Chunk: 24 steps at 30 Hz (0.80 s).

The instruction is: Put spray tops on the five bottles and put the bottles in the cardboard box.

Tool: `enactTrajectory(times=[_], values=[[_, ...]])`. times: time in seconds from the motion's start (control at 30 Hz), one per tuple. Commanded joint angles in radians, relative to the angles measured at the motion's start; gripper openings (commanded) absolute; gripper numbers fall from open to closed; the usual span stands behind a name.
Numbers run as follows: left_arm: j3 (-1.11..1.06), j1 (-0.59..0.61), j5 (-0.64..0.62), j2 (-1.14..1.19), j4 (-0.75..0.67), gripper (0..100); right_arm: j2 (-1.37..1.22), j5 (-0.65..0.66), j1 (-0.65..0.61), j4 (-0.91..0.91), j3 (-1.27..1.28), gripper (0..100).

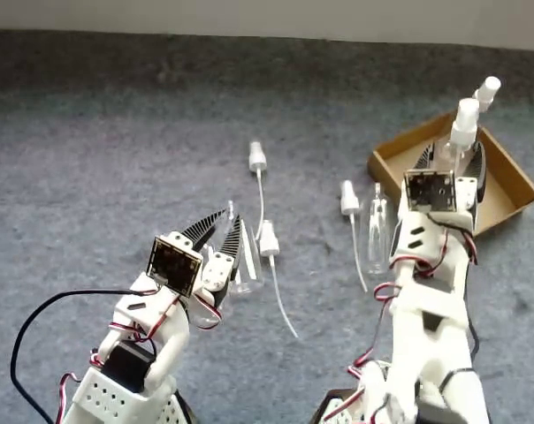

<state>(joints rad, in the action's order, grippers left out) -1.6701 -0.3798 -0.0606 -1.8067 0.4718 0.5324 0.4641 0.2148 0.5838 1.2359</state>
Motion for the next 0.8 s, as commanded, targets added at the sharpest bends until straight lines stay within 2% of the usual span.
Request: enactTrajectory(times=[0.0,0.13,0.57,0.77], values=[[-0.024,0.008,0.009,-0.016,0.003,1,-0.102,-0.084,0.022,0.044,-0.162,13.8],[-0.024,0.008,0.009,-0.016,0.003,1,-0.248,-0.183,0.033,0.044,-0.285,13.8],[-0.024,0.010,0.011,-0.016,0.006,1,-0.613,-0.189,0.027,0.051,-0.593,13.8],[-0.024,0.048,0.011,-0.016,0.031,1,-0.731,-0.183,0.010,0.051,-0.694,13.8]])
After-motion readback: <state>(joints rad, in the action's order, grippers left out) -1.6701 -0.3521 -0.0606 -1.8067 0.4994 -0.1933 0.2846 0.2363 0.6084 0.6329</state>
